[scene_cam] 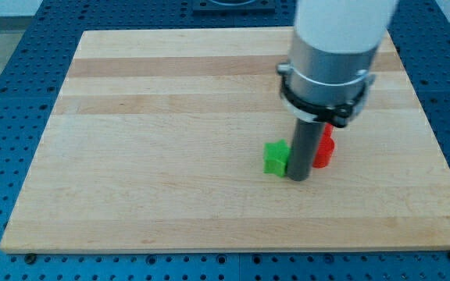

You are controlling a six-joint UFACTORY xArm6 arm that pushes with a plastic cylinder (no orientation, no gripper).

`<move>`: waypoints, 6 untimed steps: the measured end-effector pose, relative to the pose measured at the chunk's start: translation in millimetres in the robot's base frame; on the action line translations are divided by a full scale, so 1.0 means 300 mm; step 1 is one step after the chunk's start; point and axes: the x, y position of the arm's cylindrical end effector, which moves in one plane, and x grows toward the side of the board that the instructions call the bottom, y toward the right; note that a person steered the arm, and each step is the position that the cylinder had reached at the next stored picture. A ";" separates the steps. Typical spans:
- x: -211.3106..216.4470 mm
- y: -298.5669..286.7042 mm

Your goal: Push the red circle closer to the green star

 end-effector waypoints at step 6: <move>-0.038 0.408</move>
